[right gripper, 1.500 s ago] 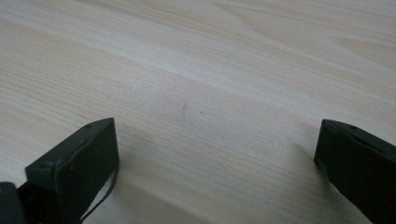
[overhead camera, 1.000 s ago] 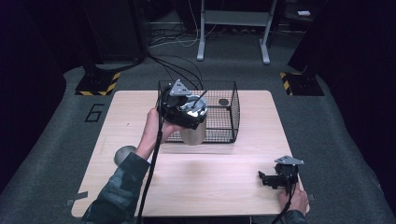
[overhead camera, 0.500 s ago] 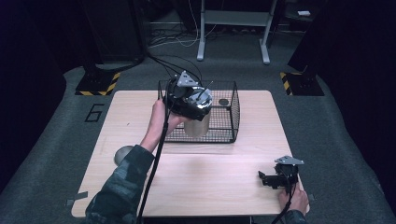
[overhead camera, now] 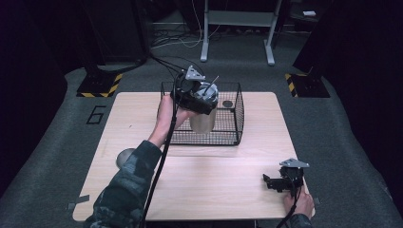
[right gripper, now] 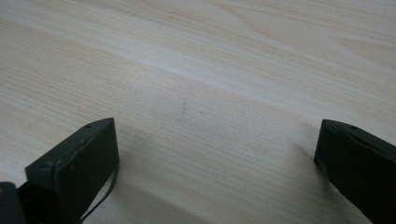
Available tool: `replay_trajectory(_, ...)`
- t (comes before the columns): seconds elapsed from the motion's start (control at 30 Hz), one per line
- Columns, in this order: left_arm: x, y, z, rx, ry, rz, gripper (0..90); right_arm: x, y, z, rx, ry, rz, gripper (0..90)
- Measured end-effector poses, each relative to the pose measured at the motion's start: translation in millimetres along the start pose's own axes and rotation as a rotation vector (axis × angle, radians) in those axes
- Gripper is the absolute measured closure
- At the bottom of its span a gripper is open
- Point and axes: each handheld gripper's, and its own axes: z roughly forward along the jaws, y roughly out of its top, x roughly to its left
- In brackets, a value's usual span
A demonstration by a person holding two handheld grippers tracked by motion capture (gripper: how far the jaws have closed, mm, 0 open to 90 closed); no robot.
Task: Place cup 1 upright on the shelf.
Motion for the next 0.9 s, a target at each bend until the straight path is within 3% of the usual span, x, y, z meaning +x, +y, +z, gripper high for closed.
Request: replay_trajectory(0.9,3.2,15.9,38.8,0.0,0.022,0.003,4.3,0.1,0.3,-0.4,0.006,0.005,0.005,0.0)
